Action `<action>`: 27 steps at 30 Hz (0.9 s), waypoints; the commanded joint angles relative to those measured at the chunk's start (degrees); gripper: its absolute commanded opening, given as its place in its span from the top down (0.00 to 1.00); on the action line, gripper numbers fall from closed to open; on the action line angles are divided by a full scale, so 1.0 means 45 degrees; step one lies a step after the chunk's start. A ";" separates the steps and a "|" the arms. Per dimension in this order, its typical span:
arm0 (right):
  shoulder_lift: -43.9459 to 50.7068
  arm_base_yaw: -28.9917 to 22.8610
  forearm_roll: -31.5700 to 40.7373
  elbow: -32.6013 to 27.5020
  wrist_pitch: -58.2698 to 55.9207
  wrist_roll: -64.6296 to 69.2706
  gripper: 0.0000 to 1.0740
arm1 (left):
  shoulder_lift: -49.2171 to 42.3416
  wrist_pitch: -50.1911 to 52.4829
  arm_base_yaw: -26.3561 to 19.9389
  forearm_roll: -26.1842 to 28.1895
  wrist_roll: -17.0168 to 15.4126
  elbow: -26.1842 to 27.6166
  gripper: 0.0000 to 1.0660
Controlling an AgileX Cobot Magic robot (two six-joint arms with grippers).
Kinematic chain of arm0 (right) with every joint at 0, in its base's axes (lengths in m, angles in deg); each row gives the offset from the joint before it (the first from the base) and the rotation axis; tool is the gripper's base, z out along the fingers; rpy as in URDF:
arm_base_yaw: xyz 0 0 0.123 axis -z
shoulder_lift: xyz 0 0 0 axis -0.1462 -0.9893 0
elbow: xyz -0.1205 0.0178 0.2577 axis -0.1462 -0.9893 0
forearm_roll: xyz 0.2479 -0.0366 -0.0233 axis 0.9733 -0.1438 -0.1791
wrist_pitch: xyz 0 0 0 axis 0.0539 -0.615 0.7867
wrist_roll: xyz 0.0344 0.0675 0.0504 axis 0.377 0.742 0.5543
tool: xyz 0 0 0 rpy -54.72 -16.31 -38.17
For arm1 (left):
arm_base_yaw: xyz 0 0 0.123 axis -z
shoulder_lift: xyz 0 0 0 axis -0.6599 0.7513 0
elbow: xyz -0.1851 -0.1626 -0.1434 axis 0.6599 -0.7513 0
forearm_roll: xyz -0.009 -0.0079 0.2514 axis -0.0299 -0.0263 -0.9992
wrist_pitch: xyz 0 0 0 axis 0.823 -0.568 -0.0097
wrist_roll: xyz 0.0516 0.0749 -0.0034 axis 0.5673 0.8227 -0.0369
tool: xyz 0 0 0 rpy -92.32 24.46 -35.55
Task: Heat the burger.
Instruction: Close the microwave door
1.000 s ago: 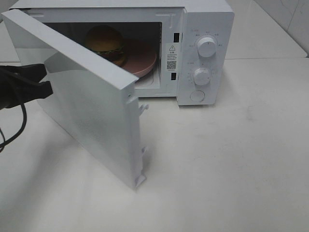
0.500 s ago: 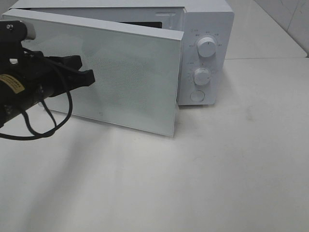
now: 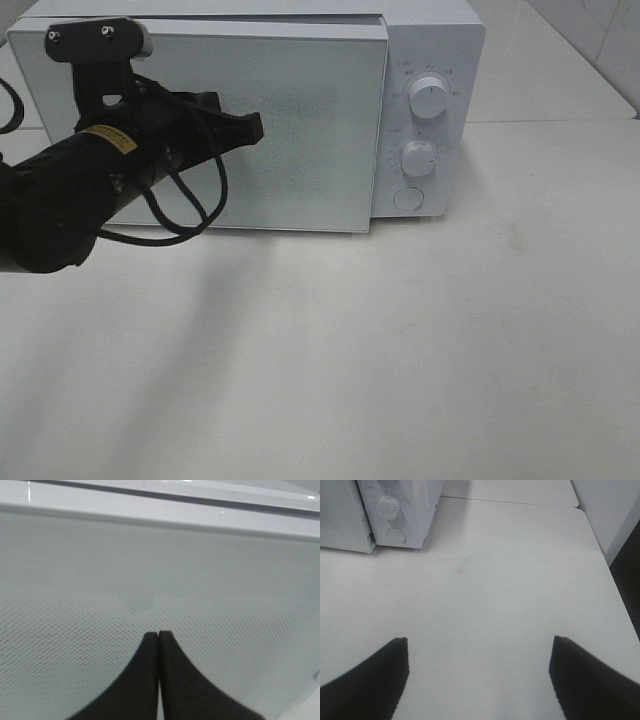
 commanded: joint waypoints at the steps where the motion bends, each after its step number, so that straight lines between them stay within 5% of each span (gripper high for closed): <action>1: 0.0407 0.0089 -0.0025 0.0000 0.0000 0.0064 0.29 | 0.0191 -0.0242 0.0229 0.0267 0.0318 0.0560 1.00; 27: 0.0407 0.0089 -0.0025 0.0000 0.0000 0.0064 0.29 | 0.2534 -0.2126 0.0267 0.1133 0.0942 0.4991 1.00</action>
